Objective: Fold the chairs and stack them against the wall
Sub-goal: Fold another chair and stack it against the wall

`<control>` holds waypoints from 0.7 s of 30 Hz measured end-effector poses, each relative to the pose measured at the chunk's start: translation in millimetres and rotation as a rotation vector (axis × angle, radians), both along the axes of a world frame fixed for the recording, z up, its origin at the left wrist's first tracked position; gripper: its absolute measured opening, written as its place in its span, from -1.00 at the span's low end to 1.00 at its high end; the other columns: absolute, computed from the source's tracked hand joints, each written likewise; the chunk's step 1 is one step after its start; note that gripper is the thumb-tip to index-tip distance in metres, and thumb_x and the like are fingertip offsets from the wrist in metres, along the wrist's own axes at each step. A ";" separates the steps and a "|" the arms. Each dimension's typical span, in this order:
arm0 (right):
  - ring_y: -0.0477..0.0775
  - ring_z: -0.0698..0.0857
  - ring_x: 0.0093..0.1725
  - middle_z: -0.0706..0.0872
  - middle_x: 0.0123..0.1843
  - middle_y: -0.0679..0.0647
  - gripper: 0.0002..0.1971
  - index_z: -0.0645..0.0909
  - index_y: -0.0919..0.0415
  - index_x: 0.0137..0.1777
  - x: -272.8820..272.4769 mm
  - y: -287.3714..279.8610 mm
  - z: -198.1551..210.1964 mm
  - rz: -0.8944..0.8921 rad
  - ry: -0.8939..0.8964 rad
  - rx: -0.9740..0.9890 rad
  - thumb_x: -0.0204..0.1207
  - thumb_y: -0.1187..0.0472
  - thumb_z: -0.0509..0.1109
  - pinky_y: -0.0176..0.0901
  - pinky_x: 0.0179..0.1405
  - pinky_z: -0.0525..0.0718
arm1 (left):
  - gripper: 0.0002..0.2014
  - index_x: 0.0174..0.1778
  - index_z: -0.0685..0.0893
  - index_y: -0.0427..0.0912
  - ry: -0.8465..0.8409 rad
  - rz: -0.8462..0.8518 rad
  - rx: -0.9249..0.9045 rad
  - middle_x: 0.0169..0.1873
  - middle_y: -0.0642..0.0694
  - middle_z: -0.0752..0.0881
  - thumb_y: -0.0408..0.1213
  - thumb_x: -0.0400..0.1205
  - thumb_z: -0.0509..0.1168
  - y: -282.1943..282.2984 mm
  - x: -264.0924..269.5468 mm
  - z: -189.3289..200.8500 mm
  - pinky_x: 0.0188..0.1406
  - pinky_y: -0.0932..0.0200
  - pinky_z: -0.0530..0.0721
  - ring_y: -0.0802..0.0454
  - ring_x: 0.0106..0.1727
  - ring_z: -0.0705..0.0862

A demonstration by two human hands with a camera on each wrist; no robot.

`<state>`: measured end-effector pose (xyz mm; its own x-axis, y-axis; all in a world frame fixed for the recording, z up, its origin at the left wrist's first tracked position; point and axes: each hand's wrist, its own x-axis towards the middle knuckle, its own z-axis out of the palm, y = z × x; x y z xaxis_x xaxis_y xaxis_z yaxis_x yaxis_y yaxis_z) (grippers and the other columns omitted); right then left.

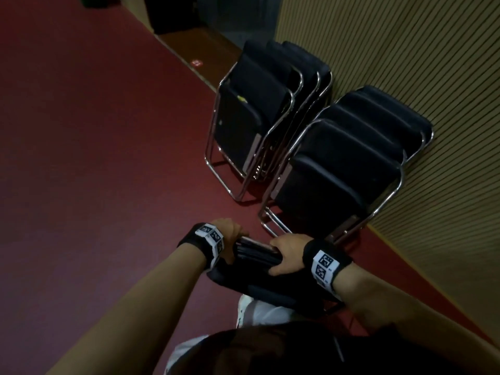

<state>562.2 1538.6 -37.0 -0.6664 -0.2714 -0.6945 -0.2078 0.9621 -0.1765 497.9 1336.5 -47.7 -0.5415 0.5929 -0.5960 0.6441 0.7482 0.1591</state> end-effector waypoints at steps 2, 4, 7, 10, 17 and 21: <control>0.04 0.75 0.00 0.76 0.04 -0.08 -0.52 0.62 -0.04 0.10 -24.8 12.6 -8.8 -0.041 -0.030 -0.010 0.28 -0.29 0.52 -0.11 0.00 0.74 | -0.49 0.06 0.63 0.12 0.013 -0.044 -0.007 -0.05 -0.01 0.76 0.01 0.21 0.57 17.6 -34.4 -10.1 -0.07 0.07 0.71 -0.16 0.00 0.74; 0.05 0.74 0.02 0.74 0.07 -0.06 -0.47 0.59 -0.02 0.16 -47.6 22.6 -18.9 -0.073 -0.044 -0.019 0.27 -0.27 0.53 -0.07 0.00 0.75 | -0.50 0.04 0.62 0.11 0.000 -0.095 -0.022 -0.09 -0.02 0.74 0.01 0.20 0.58 33.8 -65.9 -15.0 -0.08 0.02 0.76 -0.17 -0.04 0.75; 0.06 0.73 0.02 0.71 0.05 -0.08 -0.49 0.54 -0.06 0.12 -74.6 29.8 -29.3 -0.115 -0.096 -0.020 0.25 -0.26 0.54 -0.05 -0.01 0.75 | -0.51 0.10 0.65 0.10 0.006 -0.167 -0.025 -0.04 -0.04 0.76 -0.02 0.26 0.60 47.5 -97.8 -17.2 -0.08 0.06 0.71 -0.16 -0.01 0.75; 0.04 0.72 0.02 0.70 0.02 -0.15 -0.55 0.51 -0.17 0.00 -100.4 29.6 -33.1 -0.211 -0.120 -0.008 0.20 -0.28 0.55 -0.04 0.04 0.74 | -0.51 0.10 0.65 0.11 0.000 -0.219 -0.009 0.00 -0.04 0.76 -0.06 0.28 0.62 53.1 -136.1 -21.1 -0.06 0.07 0.69 -0.16 0.01 0.75; 0.11 0.72 0.20 0.71 0.22 0.02 -0.48 0.60 0.03 0.25 -147.6 26.5 -24.4 -0.427 -0.067 0.061 0.34 -0.10 0.61 -0.12 0.06 0.64 | -0.44 0.09 0.66 0.20 -0.120 -0.276 0.132 -0.08 0.06 0.81 -0.03 0.14 0.59 60.8 -210.4 -36.6 -0.05 0.11 0.78 -0.06 -0.03 0.80; 0.21 0.69 0.25 0.70 0.27 0.12 -0.42 0.62 0.13 0.31 -159.0 26.3 -29.7 -0.495 -0.047 0.113 0.34 -0.12 0.61 0.03 0.21 0.70 | -0.39 0.17 0.67 0.21 -0.183 -0.298 0.183 -0.02 0.04 0.81 -0.13 0.16 0.58 65.9 -227.2 -49.3 -0.05 0.12 0.77 -0.05 0.00 0.80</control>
<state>403.2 1564.9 -66.7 -0.6638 0.1473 -0.7333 0.2835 0.9568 -0.0643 270.7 1402.4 -97.0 -0.2240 0.8134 -0.5369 0.7777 0.4812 0.4046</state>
